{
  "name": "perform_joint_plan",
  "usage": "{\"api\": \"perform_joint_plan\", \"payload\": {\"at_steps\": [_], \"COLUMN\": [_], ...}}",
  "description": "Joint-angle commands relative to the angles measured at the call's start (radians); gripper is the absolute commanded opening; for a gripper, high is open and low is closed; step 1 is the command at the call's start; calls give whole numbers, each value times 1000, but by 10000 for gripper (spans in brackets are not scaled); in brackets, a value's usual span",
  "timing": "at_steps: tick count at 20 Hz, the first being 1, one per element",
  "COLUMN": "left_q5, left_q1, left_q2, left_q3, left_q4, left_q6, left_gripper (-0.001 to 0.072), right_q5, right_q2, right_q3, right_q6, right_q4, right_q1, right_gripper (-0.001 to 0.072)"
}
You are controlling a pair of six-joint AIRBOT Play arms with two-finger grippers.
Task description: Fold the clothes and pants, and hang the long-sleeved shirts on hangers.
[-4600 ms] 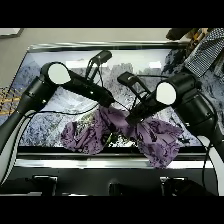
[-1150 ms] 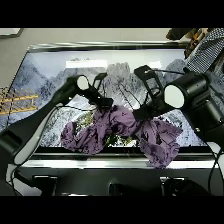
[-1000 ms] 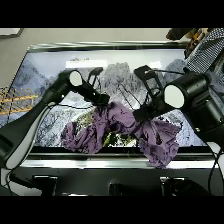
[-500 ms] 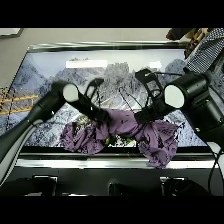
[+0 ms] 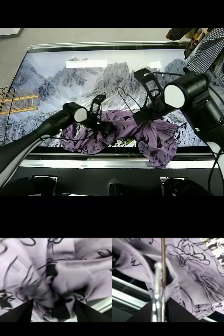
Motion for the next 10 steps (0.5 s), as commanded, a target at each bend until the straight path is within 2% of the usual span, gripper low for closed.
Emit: {"api": "perform_joint_plan", "payload": {"at_steps": [1,3,6,10], "left_q5": [-17,-19,-62,-360], "left_q1": [87,166,236,213], "left_q2": [43,39,-58,-284], "left_q3": [59,132,267,484], "left_q4": [1,-12,-147,-181], "left_q6": [-78,-220,-237,-230], "left_gripper": [571,571,568,564], "right_q5": [-8,-8,-16,-29], "right_q2": [-1,-1,-1,-1], "right_q3": [0,0,0,0], "right_q6": [-2,-2,-2,-2], "right_q4": [1,1,1,-1], "right_q1": [0,0,0,0], "right_gripper": [47,47,47,48]}}
